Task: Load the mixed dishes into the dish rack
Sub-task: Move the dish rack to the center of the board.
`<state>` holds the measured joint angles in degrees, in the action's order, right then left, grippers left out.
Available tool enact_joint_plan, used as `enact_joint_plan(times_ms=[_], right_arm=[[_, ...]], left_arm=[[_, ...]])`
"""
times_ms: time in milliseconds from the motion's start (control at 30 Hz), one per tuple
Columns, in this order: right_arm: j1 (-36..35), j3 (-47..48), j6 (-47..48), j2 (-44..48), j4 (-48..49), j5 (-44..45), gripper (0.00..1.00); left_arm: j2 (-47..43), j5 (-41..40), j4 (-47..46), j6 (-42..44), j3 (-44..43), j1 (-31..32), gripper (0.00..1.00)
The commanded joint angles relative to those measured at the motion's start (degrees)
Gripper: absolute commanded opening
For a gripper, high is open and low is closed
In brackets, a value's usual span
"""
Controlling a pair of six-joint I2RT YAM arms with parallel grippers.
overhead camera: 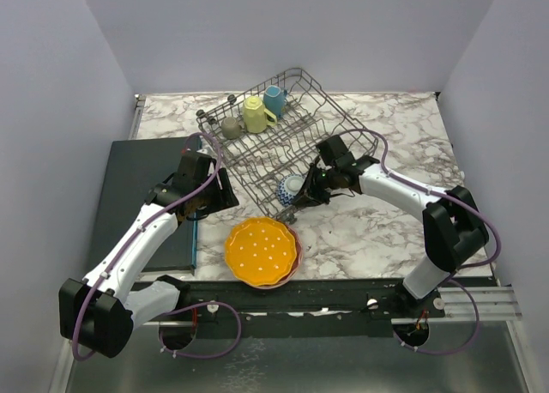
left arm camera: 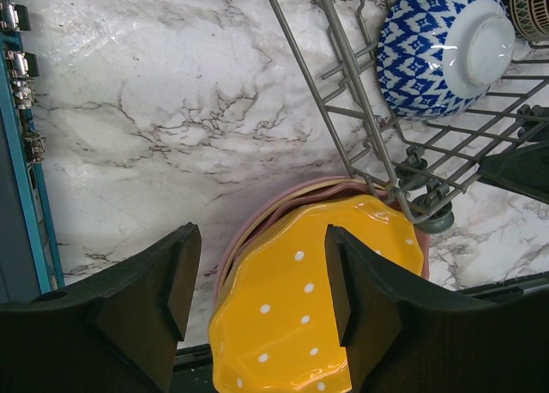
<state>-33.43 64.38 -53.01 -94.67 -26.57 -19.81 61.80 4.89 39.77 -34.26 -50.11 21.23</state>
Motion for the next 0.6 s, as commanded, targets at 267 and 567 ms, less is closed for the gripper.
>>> enact_joint_plan(times_ms=[267,567], right_arm=[[0.65,-0.20,5.71,7.16,10.88,10.69,0.37],[0.65,-2.88,7.05,13.11,9.15,11.12,0.43]], left_arm=[[0.24,1.07,4.37,-5.57,-0.24,0.21,0.63],[-1.11,3.36,10.18,-11.79,1.92,0.21,0.62]])
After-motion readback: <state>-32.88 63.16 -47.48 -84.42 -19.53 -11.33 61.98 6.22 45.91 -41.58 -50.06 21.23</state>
